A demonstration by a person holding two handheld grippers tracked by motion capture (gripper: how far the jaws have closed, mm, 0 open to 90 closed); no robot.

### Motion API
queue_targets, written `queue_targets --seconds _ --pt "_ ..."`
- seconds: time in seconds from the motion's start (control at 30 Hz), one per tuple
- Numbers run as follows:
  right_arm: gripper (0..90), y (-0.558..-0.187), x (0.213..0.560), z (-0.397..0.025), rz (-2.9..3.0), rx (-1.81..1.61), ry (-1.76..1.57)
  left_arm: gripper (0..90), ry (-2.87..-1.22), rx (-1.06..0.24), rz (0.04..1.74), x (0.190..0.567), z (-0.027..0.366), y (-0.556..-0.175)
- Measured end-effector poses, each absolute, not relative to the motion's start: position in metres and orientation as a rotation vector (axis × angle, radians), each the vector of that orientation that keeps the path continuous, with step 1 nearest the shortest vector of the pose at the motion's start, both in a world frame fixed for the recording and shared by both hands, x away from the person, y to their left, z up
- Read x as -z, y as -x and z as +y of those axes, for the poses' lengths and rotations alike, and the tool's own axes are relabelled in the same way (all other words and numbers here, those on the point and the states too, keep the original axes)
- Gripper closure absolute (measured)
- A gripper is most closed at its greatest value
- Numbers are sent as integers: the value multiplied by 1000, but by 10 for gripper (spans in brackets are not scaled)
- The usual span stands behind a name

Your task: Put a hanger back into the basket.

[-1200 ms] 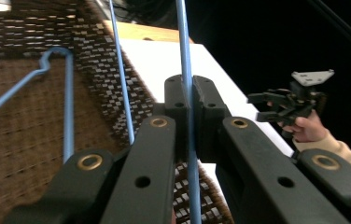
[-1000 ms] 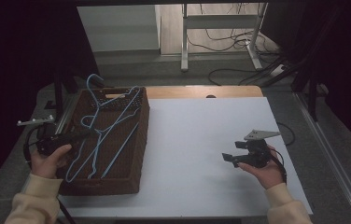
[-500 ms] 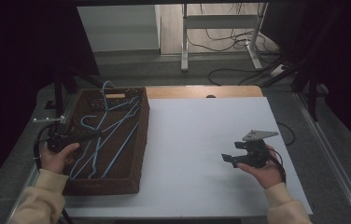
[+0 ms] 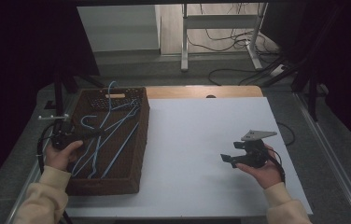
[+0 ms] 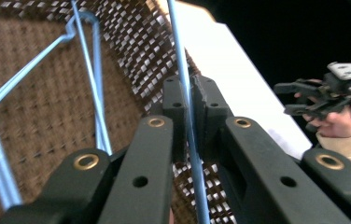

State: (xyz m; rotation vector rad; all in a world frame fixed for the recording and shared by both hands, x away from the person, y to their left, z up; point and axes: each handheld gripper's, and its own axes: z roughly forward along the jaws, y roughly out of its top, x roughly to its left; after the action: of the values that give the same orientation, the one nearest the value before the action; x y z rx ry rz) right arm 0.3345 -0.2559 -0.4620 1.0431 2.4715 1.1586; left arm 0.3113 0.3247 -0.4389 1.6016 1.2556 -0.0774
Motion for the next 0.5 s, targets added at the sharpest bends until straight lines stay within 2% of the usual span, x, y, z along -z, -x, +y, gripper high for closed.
queue_targets --seconds 0.2,0.33,0.43,0.47,0.5 --pt "226 -333 462 -255 2472 -1155 -1035 853 -1667 68 1344 453 329 -313" --pt "226 -333 462 -255 2471 -1150 -1033 816 -1719 102 1438 461 330 -316" --pt "225 -333 461 -256 2468 -1147 -1032 722 -1730 107 1495 463 330 -318" --pt "225 -333 461 -256 2468 -1147 -1032 722 -1731 82 1529 463 330 -319" --pt "225 -333 461 -256 2468 -1146 -1031 665 -1743 24 1585 463 331 -319"
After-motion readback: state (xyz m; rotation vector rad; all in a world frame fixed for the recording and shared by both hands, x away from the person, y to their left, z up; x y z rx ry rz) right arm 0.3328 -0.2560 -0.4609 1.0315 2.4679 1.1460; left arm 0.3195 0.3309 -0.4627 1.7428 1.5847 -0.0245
